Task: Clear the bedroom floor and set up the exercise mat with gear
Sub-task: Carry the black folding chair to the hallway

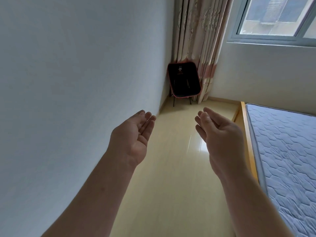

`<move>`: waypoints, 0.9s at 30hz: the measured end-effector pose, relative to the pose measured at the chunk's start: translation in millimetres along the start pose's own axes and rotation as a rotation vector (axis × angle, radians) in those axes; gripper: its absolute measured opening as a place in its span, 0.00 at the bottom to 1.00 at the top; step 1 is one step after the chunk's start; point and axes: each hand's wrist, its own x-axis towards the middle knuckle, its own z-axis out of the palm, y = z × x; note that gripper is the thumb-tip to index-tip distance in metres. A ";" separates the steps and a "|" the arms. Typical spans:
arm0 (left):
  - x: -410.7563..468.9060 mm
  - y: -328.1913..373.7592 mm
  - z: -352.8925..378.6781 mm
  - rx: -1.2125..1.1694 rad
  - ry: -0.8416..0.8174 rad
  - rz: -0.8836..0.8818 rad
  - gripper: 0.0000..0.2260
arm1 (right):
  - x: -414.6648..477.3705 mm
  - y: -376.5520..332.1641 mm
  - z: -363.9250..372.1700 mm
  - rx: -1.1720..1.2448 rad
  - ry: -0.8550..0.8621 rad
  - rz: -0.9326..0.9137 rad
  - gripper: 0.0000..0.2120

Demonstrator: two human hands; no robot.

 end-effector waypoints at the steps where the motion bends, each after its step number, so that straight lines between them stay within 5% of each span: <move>1: 23.5 -7.2 23.3 -0.005 0.012 -0.001 0.08 | 35.9 2.7 -3.0 0.001 -0.009 0.006 0.15; 6: 106.1 -30.1 90.1 -0.014 0.016 0.011 0.08 | 140.5 24.5 -8.3 -0.020 -0.048 0.018 0.08; 16: 347.9 -84.4 256.6 -0.051 -0.043 -0.061 0.06 | 419.2 82.3 -19.1 -0.114 -0.029 -0.065 0.19; 27: 560.3 -157.2 465.4 0.053 -0.089 -0.099 0.05 | 698.4 135.7 -64.9 -0.028 0.043 -0.019 0.17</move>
